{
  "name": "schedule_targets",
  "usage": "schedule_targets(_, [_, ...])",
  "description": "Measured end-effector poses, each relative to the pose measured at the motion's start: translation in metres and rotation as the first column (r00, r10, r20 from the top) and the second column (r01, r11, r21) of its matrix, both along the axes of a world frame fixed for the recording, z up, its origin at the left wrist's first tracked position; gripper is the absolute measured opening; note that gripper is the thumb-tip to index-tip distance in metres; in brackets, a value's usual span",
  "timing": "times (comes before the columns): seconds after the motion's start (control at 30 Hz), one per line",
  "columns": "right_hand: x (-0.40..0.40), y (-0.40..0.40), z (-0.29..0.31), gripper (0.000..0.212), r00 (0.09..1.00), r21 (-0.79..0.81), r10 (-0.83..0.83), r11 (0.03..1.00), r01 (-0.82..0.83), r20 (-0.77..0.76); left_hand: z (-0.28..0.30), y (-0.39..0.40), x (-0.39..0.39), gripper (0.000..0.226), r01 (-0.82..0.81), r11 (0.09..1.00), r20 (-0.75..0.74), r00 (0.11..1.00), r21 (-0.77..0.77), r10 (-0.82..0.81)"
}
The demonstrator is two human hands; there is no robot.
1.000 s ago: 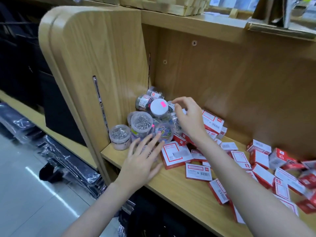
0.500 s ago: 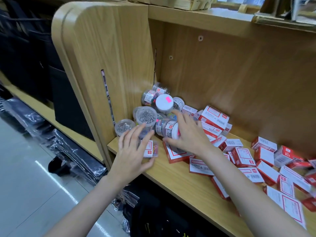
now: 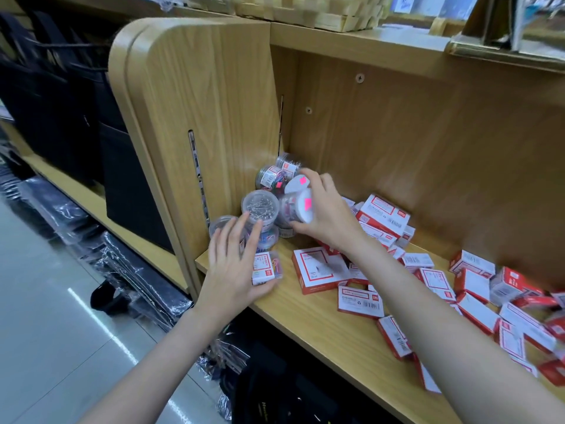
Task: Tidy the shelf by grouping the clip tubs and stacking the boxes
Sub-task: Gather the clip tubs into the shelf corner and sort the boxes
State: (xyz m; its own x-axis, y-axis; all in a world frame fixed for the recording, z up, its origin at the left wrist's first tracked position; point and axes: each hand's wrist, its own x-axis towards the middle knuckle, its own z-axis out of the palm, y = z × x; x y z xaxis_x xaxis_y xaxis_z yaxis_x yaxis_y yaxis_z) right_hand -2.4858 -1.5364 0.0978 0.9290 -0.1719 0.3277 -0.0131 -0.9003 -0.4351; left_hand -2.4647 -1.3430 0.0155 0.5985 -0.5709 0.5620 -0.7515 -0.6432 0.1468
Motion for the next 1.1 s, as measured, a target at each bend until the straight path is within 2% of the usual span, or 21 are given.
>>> schedule_targets(0.13, [0.021,0.001,0.015,0.072,1.000,-0.048,0.020,0.999,-0.020,-0.004,0.002,0.001,0.001,0.086,-0.013,1.000,-0.011,1.000,0.007,0.013])
schedule_targets(0.23, [0.032,-0.004,0.016,0.064,0.997,-0.037,0.030,0.999,-0.033,-0.069,0.003,0.002,0.002,0.085,-0.009,1.000,-0.002,1.000,-0.010,0.009])
schedule_targets(0.4, [0.027,-0.019,0.016,0.076,0.998,0.141,0.055,0.989,-0.052,-0.018,0.001,0.003,0.003,0.090,-0.019,1.000,-0.009,1.000,0.004,0.019])
schedule_targets(0.53, [0.026,-0.014,0.015,0.085,0.986,0.036,0.124,0.992,-0.121,-0.108,-0.002,0.003,0.000,0.089,-0.035,0.999,0.002,0.999,0.016,0.035])
schedule_targets(0.7, [0.012,-0.008,0.005,0.081,0.994,-0.003,0.104,0.995,-0.104,-0.028,-0.006,0.005,-0.004,0.092,0.001,0.995,0.034,0.999,0.098,-0.004])
schedule_targets(0.77, [-0.004,-0.016,0.000,0.072,0.998,0.000,0.060,0.998,-0.060,0.002,-0.007,0.005,-0.005,0.089,0.039,0.993,0.045,0.998,0.110,-0.044])
schedule_targets(0.9, [-0.047,-0.041,-0.010,0.043,0.997,0.003,-0.072,0.997,0.072,-0.002,0.001,-0.004,-0.012,0.068,0.180,0.983,0.066,0.981,0.022,-0.181])
schedule_targets(1.0, [-0.084,-0.059,-0.011,0.033,0.986,-0.010,-0.169,0.986,0.169,-0.013,0.007,-0.022,-0.018,0.055,0.246,0.969,-0.004,0.969,-0.031,-0.246])
schedule_targets(1.1, [-0.124,-0.075,-0.010,0.026,0.964,0.002,-0.264,0.964,0.264,-0.040,0.010,-0.042,-0.021,0.054,0.303,0.952,-0.068,0.950,-0.030,-0.305])
